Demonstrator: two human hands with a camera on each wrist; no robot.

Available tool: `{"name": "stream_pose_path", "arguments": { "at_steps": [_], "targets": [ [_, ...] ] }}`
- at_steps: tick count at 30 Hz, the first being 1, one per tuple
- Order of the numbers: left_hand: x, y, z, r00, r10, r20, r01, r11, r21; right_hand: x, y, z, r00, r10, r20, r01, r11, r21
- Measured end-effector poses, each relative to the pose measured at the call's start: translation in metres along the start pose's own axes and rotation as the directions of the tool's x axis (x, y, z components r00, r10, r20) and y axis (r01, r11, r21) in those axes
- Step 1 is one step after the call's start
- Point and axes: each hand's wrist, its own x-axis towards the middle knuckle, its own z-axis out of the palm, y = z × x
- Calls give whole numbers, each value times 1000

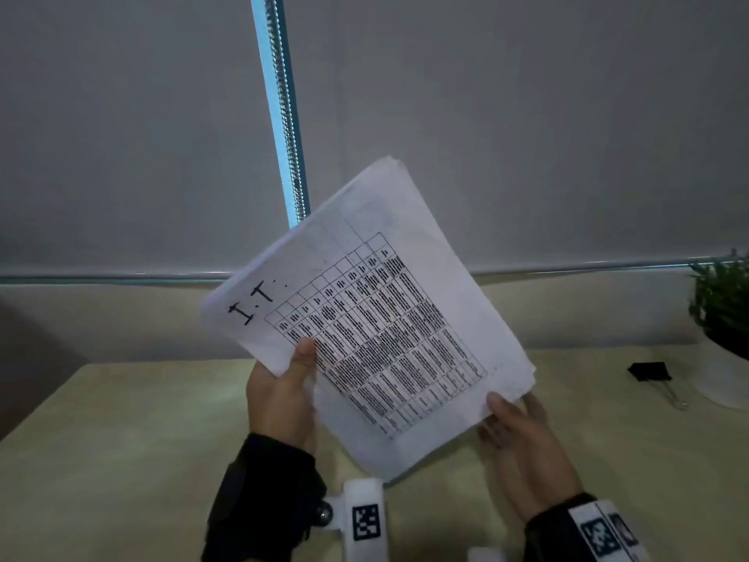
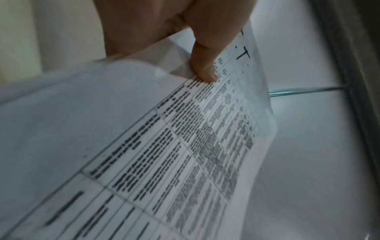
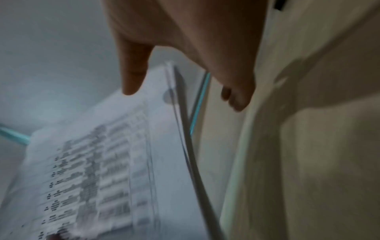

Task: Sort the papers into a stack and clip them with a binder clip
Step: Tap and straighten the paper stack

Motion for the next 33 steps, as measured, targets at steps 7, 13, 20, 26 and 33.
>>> {"name": "stream_pose_path", "arguments": {
  "at_steps": [7, 13, 20, 26, 33],
  "targets": [
    [-27, -11, -9, 994, -62, -92, 63, 998, 1, -4, -21, 14, 971, -178, 160, 171, 984, 59],
    [2, 25, -32, 982, 61, 177, -134, 889, 438, -8, -68, 17, 846, -346, 407, 486, 813, -319],
    [-2, 12, -43, 974, 123, 191, -184, 918, 351, 2, -46, 5, 882, -334, 332, 452, 798, -398],
    [-14, -20, -47, 985, -28, 171, -55, 885, 463, 4, -19, -17, 933, -310, 181, 359, 810, -464],
    [-10, -11, -39, 982, 79, 173, -147, 890, 432, 2, -32, -8, 875, -389, 288, 484, 732, -479]
  ]
}}
